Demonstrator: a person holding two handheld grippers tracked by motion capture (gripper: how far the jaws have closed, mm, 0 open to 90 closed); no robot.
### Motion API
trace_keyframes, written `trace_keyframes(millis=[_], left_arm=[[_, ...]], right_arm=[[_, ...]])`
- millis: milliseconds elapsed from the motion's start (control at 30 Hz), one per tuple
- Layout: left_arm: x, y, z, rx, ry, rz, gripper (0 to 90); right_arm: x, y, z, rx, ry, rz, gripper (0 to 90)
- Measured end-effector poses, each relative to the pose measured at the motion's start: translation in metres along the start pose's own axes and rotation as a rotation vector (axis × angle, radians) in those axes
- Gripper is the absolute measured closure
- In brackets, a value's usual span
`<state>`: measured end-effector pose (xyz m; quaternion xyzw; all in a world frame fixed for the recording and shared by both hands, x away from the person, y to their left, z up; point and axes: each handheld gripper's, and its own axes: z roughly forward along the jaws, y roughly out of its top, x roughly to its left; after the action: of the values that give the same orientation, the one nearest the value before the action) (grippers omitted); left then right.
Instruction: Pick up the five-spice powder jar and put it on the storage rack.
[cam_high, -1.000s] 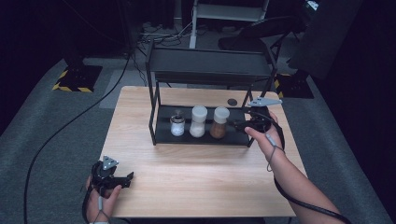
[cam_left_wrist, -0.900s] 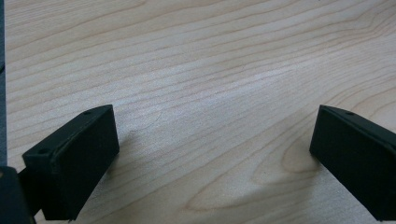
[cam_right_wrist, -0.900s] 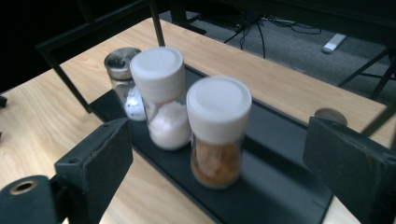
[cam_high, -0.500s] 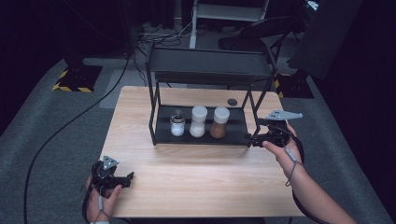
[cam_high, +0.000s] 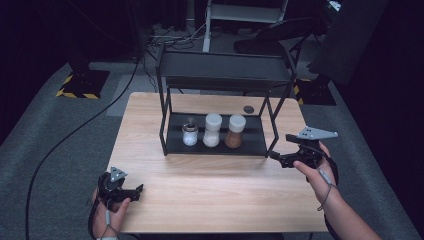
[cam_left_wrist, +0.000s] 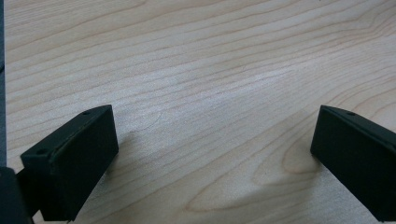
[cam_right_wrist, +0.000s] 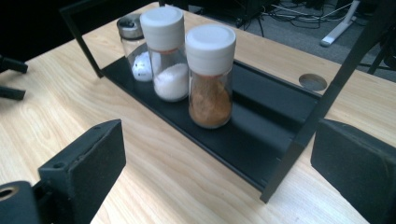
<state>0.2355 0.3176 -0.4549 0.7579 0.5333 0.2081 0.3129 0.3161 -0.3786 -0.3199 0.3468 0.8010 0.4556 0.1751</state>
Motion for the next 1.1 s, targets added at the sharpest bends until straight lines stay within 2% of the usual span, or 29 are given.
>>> trace_keyframes(millis=[200, 500, 833, 1100], left_arm=[[0.000, 0.000, 0.000, 0.000, 0.001, -0.001, 0.2], [0.000, 0.000, 0.000, 0.000, 0.001, -0.001, 0.1], [0.000, 0.000, 0.000, 0.000, 0.001, 0.000, 0.1], [0.000, 0.000, 0.000, 0.000, 0.001, -0.001, 0.1]], right_arm=[[-0.001, -0.011, -0.005, 0.010, 0.001, -0.011, 3.3], [-0.006, -0.034, -0.008, 0.020, -0.006, 0.015, 3.4], [-0.007, -0.058, -0.005, 0.028, -0.044, 0.012, 3.3], [-0.010, -0.073, 0.001, 0.048, -0.039, 0.036, 3.3]])
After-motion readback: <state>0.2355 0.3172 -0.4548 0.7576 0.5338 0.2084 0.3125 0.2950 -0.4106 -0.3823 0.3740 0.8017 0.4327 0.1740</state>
